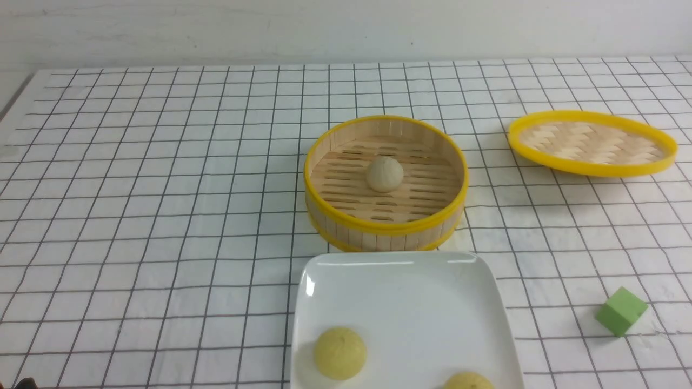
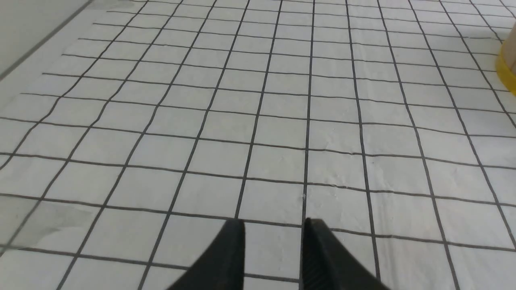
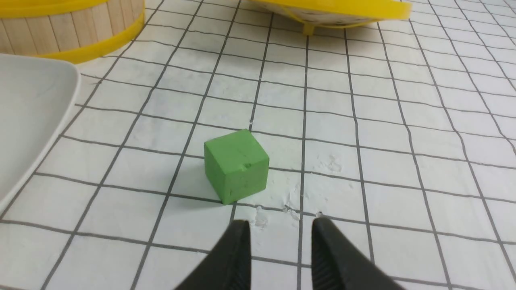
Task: Put the steamed buns into the plate on the white-black tablecloth.
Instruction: 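Reach toward a bun in the bamboo steamer with the right gripper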
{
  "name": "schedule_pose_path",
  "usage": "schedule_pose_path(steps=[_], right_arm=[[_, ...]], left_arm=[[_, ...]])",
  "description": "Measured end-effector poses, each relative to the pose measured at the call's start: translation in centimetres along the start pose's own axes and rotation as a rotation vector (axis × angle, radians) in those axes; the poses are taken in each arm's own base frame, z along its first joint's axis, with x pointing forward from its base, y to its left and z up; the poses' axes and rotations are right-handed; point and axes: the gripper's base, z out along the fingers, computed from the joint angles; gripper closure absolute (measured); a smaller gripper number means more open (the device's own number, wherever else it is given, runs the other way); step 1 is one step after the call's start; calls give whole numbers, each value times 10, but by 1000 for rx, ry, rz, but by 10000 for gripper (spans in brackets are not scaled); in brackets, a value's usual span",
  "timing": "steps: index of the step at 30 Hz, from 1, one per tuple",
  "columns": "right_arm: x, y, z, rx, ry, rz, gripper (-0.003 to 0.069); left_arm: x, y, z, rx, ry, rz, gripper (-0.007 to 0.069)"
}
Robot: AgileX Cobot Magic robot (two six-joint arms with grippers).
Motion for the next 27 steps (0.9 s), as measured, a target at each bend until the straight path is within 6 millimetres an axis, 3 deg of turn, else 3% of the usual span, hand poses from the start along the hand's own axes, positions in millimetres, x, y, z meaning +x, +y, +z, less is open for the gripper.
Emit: schedule_pose_path(steps=[7,9,11,12,14,17,22,27], right_arm=[[-1,-1,0,10,-11,-16,419],[-2,1,0,-10,-22,94,419],[-3,4,0,-44,-32,248,419],[-4,7,0,-89,-41,462,419],[-7,11,0,-147,-45,719,419],[-11,15,-1,-214,-42,1014,419],[-14,15,-2,-242,-57,1123,419],[-24,15,-7,-259,-87,1088,433]], left_arm=[[0,0,0,0,-2,-1,384],[-2,-2,0,22,-22,-81,384],[-4,-4,0,52,-44,-198,384],[-6,-8,0,97,-58,-392,384],[-9,-11,-1,157,-64,-676,384],[-12,-16,-2,232,-35,-1070,384],[-14,-17,-3,263,-29,-1224,384],[-20,-16,-4,285,-62,-1269,384]])
